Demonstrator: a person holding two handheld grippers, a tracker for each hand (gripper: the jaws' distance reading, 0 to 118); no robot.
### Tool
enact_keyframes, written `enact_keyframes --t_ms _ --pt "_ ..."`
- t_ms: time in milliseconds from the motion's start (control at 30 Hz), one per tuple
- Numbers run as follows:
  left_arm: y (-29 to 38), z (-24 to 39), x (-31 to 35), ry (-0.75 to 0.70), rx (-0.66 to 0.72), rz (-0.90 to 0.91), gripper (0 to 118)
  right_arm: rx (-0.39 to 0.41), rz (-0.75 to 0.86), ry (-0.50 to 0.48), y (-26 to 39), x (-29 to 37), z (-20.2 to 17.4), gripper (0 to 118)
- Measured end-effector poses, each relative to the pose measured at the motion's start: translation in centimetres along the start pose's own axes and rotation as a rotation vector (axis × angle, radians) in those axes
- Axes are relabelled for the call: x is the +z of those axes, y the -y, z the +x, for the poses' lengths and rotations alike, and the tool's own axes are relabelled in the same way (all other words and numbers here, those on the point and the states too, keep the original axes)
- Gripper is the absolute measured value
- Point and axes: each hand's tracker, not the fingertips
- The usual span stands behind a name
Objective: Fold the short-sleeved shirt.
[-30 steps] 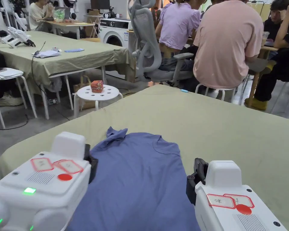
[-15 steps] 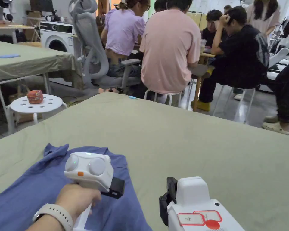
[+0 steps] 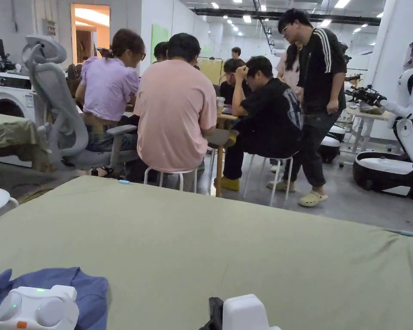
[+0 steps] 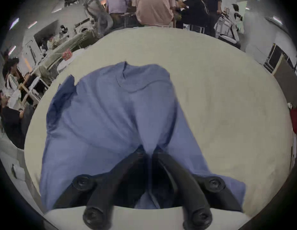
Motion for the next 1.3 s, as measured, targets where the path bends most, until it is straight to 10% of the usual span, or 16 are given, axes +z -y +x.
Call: enact_keyframes --t_ms 667,1067,1133,1233,1300 --pt "-3.5 46.3 19.8 0.712 -0.359 0.248 2 -0.086 0.008 0.492 2.8 23.6 17.9 0" --pt "6.4 56.1 8.2 0.588 -0.391 0.020 4 -0.136 -0.107 0.632 8.8 31.1 21.3 0" --pt "6.0 55.2 8.9 0.617 -0.333 0.065 21 -0.139 -0.116 0.618 8.9 30.8 21.5 0" --pt "5.3 52.2 11.2 0.637 -0.260 0.163 108 -0.141 -0.104 0.590 8.4 30.4 20.0 0" --pt "5.5 48.6 13.2 0.620 -0.185 0.275 112 -0.151 -0.090 0.564 7.8 29.2 19.7 0"
